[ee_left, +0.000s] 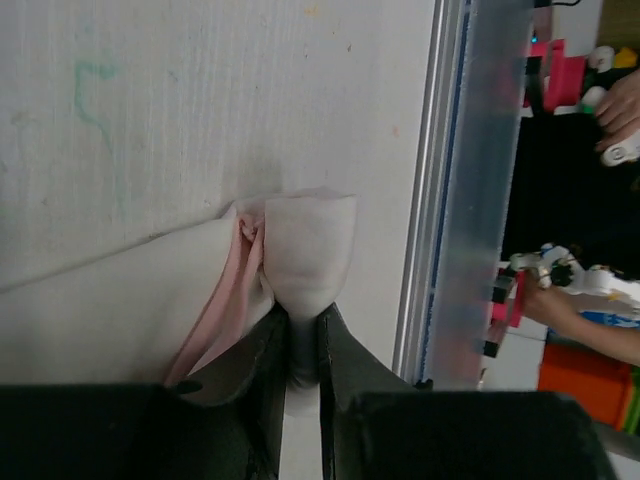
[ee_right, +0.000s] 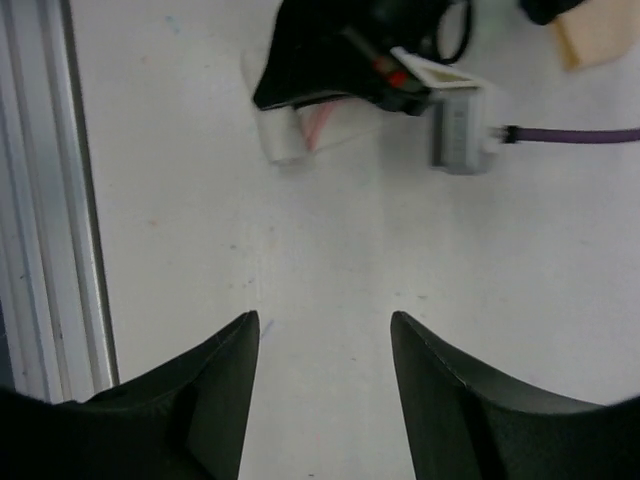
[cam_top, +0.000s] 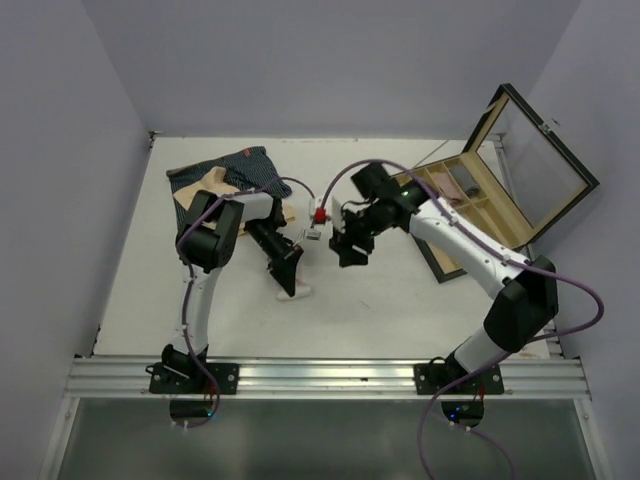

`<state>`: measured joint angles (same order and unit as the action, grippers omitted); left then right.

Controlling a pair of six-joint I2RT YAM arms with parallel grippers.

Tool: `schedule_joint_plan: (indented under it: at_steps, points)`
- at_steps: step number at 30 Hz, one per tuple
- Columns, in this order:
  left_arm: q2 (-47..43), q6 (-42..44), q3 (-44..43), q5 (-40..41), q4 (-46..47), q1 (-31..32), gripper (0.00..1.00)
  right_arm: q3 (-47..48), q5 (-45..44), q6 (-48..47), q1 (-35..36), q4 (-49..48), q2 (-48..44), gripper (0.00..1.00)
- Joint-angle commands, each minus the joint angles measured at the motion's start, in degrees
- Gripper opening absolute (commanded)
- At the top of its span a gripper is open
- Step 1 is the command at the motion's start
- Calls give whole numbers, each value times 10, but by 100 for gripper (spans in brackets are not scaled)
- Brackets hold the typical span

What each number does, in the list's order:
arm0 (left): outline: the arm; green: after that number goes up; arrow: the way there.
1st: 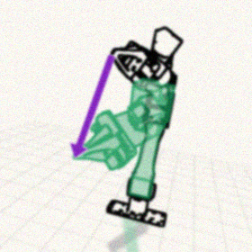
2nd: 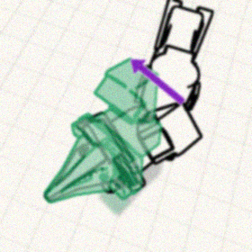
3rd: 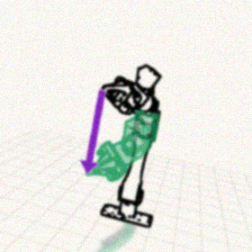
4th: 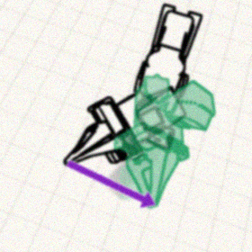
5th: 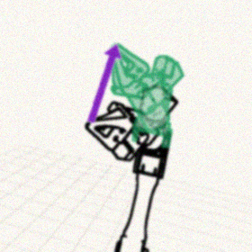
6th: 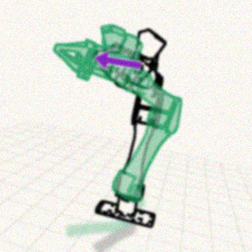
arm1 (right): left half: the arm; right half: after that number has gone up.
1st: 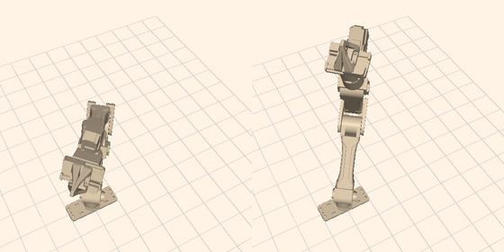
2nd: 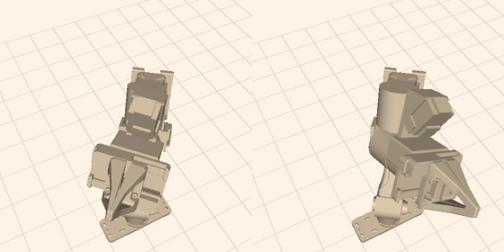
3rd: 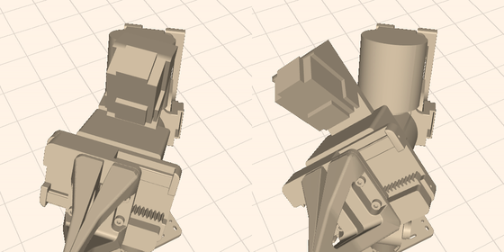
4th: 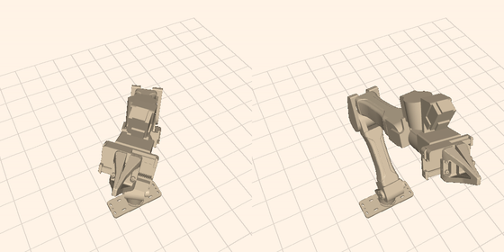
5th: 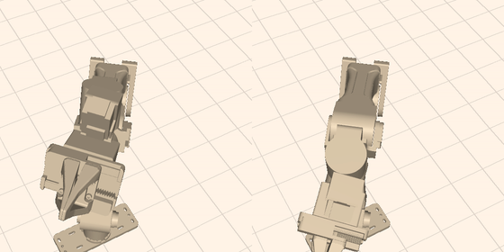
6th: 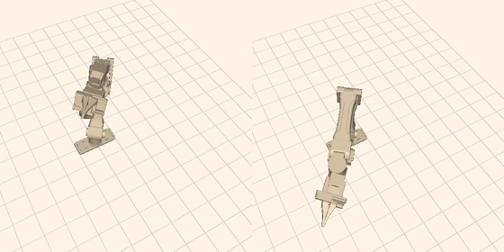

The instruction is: Roll the underwear

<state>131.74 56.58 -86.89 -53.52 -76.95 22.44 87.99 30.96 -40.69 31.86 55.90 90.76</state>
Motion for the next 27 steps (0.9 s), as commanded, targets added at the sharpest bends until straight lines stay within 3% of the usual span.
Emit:
schedule_joint_plan:
  at_steps: [1,6,10,15,22,24,27]
  points:
    - [74,49,1,83,36,-12,18,-82,-33,-8,102,-94,-9,59]
    - [86,46,17,69,50,-13,21,-154,-74,10,188,-248,41,58]
    - [80,38,30,67,72,-13,24,-149,-40,24,213,-336,94,58]
    - [84,43,36,57,72,-13,26,-134,-17,5,224,-355,160,58]
    - [81,46,38,47,76,-13,27,-153,1,-20,240,-357,180,56]
    - [80,46,37,45,78,-13,28,-163,-4,-26,242,-365,185,54]
    - [76,41,39,44,87,-13,29,-169,-3,-25,244,-377,195,41]
